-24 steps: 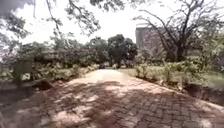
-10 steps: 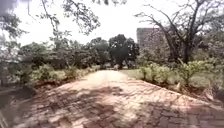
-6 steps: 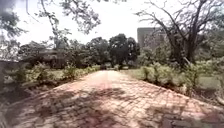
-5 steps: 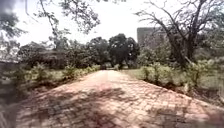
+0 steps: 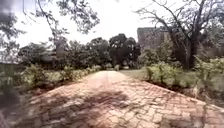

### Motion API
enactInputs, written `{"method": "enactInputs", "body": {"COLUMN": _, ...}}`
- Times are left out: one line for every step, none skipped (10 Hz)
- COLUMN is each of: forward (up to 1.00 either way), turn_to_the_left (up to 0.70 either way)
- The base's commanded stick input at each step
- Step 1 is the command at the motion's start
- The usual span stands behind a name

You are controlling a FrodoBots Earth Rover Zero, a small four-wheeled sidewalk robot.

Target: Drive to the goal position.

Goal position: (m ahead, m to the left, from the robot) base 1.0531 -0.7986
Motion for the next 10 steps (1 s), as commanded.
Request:
{"method": "enactInputs", "body": {"forward": 0.7, "turn_to_the_left": 0.0}}
{"method": "enactInputs", "body": {"forward": 0.7, "turn_to_the_left": 0.0}}
{"method": "enactInputs", "body": {"forward": 0.7, "turn_to_the_left": 0.0}}
{"method": "enactInputs", "body": {"forward": 0.7, "turn_to_the_left": 0.0}}
{"method": "enactInputs", "body": {"forward": 0.7, "turn_to_the_left": 0.0}}
{"method": "enactInputs", "body": {"forward": 0.7, "turn_to_the_left": 0.0}}
{"method": "enactInputs", "body": {"forward": 0.7, "turn_to_the_left": 0.0}}
{"method": "enactInputs", "body": {"forward": 0.7, "turn_to_the_left": 0.0}}
{"method": "enactInputs", "body": {"forward": 0.7, "turn_to_the_left": 0.0}}
{"method": "enactInputs", "body": {"forward": 0.7, "turn_to_the_left": 0.0}}
